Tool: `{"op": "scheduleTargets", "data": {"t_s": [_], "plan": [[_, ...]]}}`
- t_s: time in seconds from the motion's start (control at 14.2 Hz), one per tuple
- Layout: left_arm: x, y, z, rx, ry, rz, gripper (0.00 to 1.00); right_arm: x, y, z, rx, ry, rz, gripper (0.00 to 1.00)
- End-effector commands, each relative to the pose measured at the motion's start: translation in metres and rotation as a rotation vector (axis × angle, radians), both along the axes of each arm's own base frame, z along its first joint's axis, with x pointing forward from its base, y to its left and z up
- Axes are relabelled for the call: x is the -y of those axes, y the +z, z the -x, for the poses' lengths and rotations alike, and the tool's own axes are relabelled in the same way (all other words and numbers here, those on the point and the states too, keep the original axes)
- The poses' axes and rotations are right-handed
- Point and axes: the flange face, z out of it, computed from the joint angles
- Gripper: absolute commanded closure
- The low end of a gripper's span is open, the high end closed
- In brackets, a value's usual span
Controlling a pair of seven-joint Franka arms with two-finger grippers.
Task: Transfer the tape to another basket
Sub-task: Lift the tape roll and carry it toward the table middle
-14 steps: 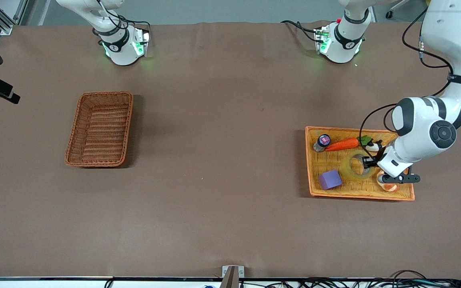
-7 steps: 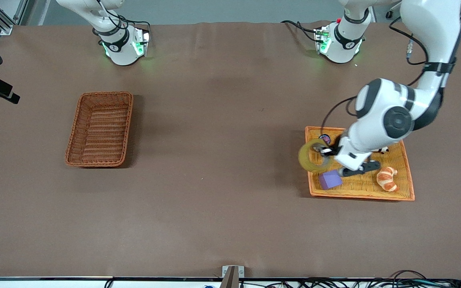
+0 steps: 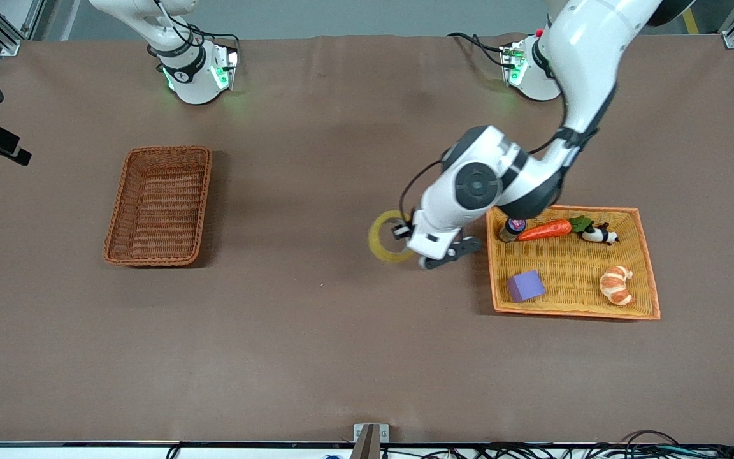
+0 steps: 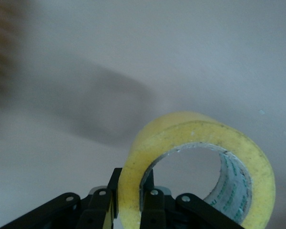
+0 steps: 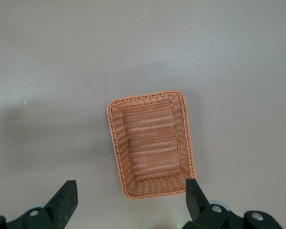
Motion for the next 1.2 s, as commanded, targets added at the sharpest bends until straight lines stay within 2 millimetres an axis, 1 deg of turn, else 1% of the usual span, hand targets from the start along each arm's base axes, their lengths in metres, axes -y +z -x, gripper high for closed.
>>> {"op": "scheduleTargets", "data": {"t_s": [0.0,0.21,0.28,0.42,0.49,0.56,0.63,0.71,0.78,0.92,0.99,1.06,1.13], "plan": [[0.042,-0.02,0.002,0.044,0.028,0.04,0.99,0.002,0.001,0.003,0.0,0.009,-0.013,0.0],[0.089,-0.061,0.033,0.095,0.018,0.006,0.98,0.002,0.001,0.003,0.0,0.015,-0.013,0.0],[0.102,-0.074,0.043,0.108,0.017,-0.024,0.97,0.002,0.001,0.003,0.0,0.015,-0.013,0.0],[0.124,-0.1,0.056,0.134,0.028,-0.073,0.95,0.002,0.001,0.003,0.0,0.015,-0.013,0.0],[0.132,-0.109,0.062,0.146,0.019,-0.089,0.88,0.002,0.001,0.003,0.0,0.015,-0.013,0.0],[0.135,-0.112,0.066,0.159,0.009,-0.104,0.76,0.002,0.001,0.003,0.0,0.015,-0.013,0.0],[0.135,-0.111,0.066,0.165,0.007,-0.11,0.56,0.002,0.001,0.003,0.0,0.015,-0.013,0.0],[0.135,-0.106,0.065,0.172,0.004,-0.11,0.01,0.001,0.001,0.002,0.002,0.016,-0.013,0.0],[0.131,-0.099,0.06,0.18,0.011,-0.112,0.0,0.0,0.001,0.002,0.002,0.016,-0.013,0.0],[0.114,-0.061,0.038,0.234,0.021,-0.132,0.0,-0.005,0.001,0.001,0.007,0.024,-0.017,0.0],[0.102,-0.035,0.028,0.251,0.009,-0.163,0.0,-0.012,0.001,0.001,0.007,0.035,-0.02,0.0],[0.084,-0.004,0.017,0.269,-0.038,-0.2,0.0,-0.031,0.0,0.001,-0.002,0.06,-0.021,0.0],[0.059,0.028,0.001,0.281,-0.075,-0.217,0.0,-0.064,-0.004,0.001,-0.015,0.101,-0.014,0.0]]}}
